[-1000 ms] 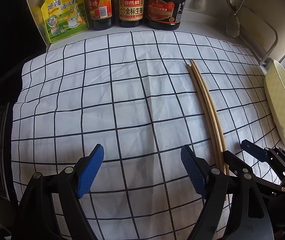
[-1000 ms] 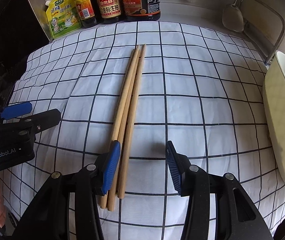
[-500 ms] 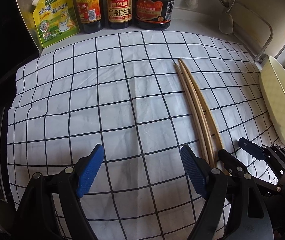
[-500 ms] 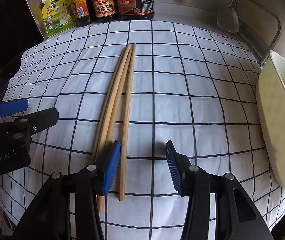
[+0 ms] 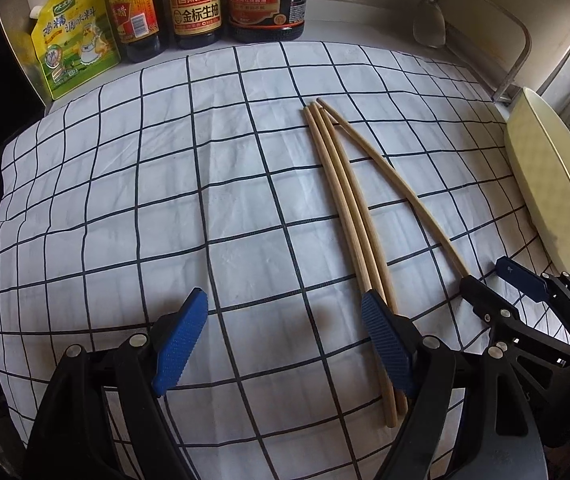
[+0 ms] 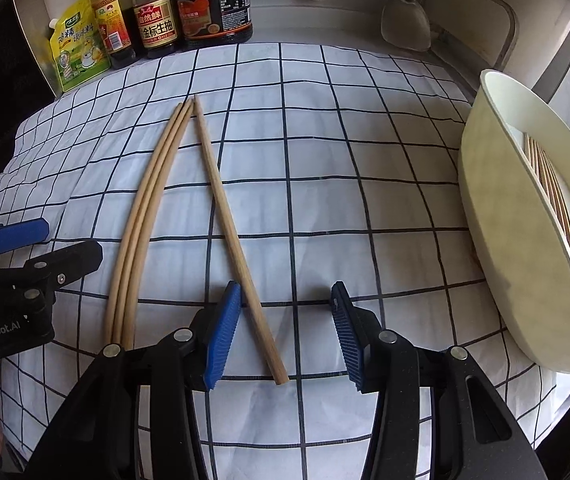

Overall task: Organize utensils
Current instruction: 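Move both open grippers back over the remaining chopsticks on the cloth, then close the left gripper on a chopstick while the right gripper grasps another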

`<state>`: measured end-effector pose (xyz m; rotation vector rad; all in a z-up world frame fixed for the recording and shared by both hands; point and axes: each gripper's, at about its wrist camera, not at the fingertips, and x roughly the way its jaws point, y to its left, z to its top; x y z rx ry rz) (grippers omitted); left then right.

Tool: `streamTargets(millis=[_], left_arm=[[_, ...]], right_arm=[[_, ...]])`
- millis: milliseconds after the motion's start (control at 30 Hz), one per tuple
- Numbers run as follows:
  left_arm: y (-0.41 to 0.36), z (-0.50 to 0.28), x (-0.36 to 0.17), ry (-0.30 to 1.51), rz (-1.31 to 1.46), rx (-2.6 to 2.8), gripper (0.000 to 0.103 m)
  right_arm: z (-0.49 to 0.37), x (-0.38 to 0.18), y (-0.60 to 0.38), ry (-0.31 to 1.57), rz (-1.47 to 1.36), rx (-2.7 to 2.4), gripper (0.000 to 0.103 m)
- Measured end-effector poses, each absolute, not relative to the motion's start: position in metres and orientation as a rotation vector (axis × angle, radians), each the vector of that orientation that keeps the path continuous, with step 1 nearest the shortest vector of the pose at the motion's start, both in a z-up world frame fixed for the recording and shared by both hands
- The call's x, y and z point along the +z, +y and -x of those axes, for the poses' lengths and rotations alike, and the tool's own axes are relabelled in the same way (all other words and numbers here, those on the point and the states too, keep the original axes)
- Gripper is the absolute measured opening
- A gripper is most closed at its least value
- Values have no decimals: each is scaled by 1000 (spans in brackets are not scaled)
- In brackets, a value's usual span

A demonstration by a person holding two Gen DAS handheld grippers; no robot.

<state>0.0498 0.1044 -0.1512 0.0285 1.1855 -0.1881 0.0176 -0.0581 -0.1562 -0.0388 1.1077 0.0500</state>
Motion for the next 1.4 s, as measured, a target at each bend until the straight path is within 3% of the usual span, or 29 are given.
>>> streamTargets(millis=[233,667,933,1100,1200,1267,1300,1333,1400], left_arm=[[95,-52,-157,1195,-33,-183,78],[84,-56,-162,1209,-102,-141,88],[88,-69,-160,1193,-79,-130,87],[84,-75,-155,1173,-83,-139,69],[84,-75,-150,1170,-82,-144,46],[83,-75,-148,1171,-85,-154,25],[84,-75,-147,1172,-85,-156,20],[85,-75,-146,1175,-82,-158,11],[86,-72,-146,1183,-74,-162,7]], right_arm=[[-15,-156,-63,1104,32,63,44],[-16,-155,-62,1103,39,67,44],[-34,-156,-50,1093,80,106,44],[-47,-156,-43,1090,108,145,44],[-47,-155,-35,1094,137,184,29],[-46,-155,-27,1094,168,208,16],[-45,-155,-24,1095,183,212,8],[-45,-155,-22,1095,196,210,6],[-46,-155,-24,1100,171,213,6]])
